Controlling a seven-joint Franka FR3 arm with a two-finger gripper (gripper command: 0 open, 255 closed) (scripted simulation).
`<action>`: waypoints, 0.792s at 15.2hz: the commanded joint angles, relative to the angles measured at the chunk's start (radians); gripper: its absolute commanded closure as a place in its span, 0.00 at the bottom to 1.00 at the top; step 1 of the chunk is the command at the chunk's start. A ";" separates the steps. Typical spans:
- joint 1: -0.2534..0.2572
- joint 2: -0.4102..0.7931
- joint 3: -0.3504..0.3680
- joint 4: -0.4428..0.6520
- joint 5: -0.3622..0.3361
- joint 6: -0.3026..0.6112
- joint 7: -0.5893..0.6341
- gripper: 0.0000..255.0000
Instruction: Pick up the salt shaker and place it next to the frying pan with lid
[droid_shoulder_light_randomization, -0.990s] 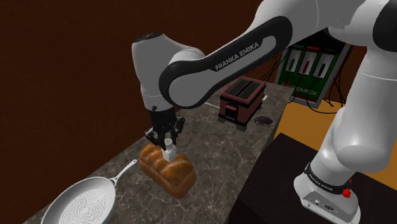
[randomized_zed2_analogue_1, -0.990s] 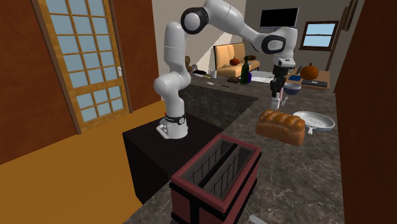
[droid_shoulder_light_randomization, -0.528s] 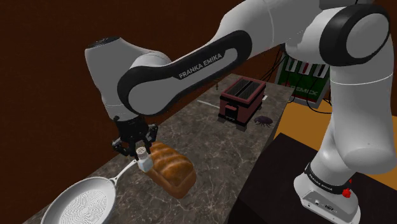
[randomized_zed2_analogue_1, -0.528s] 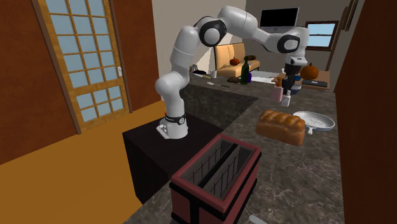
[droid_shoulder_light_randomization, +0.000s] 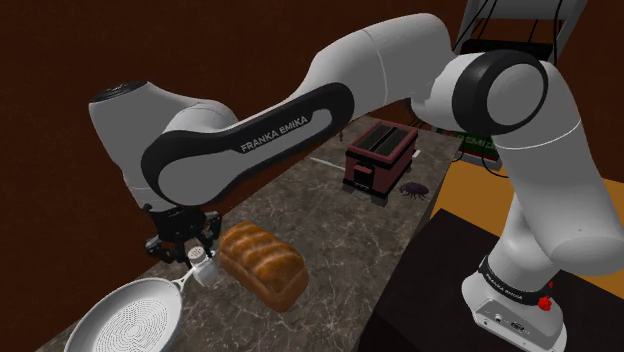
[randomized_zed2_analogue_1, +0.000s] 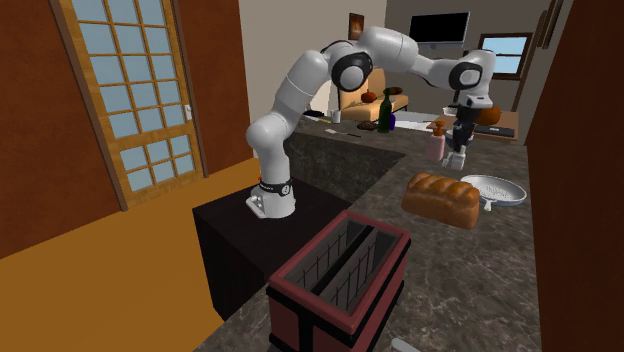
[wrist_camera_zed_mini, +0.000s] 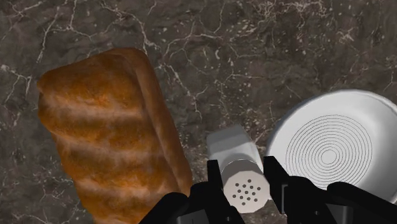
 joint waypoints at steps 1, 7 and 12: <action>-0.001 0.004 -0.002 -0.022 -0.003 0.025 0.004 1.00; -0.004 0.026 -0.010 -0.070 -0.016 0.092 0.013 1.00; -0.003 0.049 -0.018 -0.101 -0.028 0.144 0.020 1.00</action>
